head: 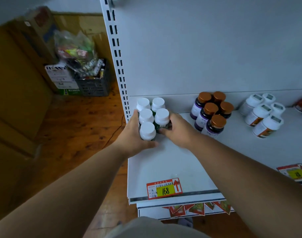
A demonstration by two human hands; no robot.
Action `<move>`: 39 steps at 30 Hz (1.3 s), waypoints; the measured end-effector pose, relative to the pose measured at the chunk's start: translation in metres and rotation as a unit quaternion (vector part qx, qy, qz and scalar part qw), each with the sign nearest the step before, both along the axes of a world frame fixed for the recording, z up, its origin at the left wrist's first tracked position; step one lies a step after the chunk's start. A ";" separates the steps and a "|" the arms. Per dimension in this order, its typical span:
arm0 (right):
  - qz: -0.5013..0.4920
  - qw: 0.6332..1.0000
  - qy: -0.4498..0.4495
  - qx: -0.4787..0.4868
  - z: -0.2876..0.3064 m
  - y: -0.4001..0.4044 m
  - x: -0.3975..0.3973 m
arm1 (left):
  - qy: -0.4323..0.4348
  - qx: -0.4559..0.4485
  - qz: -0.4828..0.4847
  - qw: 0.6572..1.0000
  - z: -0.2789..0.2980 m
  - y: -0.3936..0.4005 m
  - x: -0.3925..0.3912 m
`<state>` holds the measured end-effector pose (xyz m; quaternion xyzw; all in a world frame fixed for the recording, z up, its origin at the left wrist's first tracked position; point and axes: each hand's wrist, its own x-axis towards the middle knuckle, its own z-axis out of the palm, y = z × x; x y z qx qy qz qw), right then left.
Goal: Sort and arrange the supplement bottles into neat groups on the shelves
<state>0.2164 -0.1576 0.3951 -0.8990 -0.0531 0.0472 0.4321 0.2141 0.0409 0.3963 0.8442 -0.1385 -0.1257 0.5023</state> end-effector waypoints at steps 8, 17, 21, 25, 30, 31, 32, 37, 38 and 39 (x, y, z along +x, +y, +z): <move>0.008 0.997 -0.013 -0.074 -0.030 0.000 0.022 | 0.004 0.009 0.014 1.000 0.004 0.000 -0.002; -0.106 0.987 -0.098 -0.066 -0.006 0.009 -0.026 | 0.033 0.083 0.116 0.989 0.000 0.002 -0.025; -0.048 0.989 -0.123 -0.061 0.003 0.024 -0.058 | -0.030 0.099 0.188 0.977 -0.002 0.004 -0.046; -0.037 0.994 -0.093 -0.040 0.003 0.036 -0.061 | -0.044 0.103 0.156 0.981 0.000 0.006 -0.043; -0.066 0.994 -0.084 -0.033 0.002 0.044 -0.065 | -0.062 0.114 0.134 0.982 -0.001 0.011 -0.042; -0.071 0.993 -0.085 -0.032 0.001 0.045 -0.065 | -0.061 0.115 0.132 0.983 -0.002 0.012 -0.041; -0.077 0.993 -0.078 -0.033 0.002 0.047 -0.066 | -0.054 0.116 0.130 0.983 -0.002 0.012 -0.040; -0.116 0.991 -0.066 -0.025 0.001 0.046 -0.067 | -0.024 0.090 0.109 0.990 -0.005 0.012 -0.035; -0.124 0.990 -0.067 -0.027 0.003 0.047 -0.067 | -0.029 0.093 0.113 0.989 -0.003 0.012 -0.035; -0.131 0.989 -0.058 -0.029 0.004 0.048 -0.068 | -0.023 0.096 0.123 0.988 -0.002 0.011 -0.036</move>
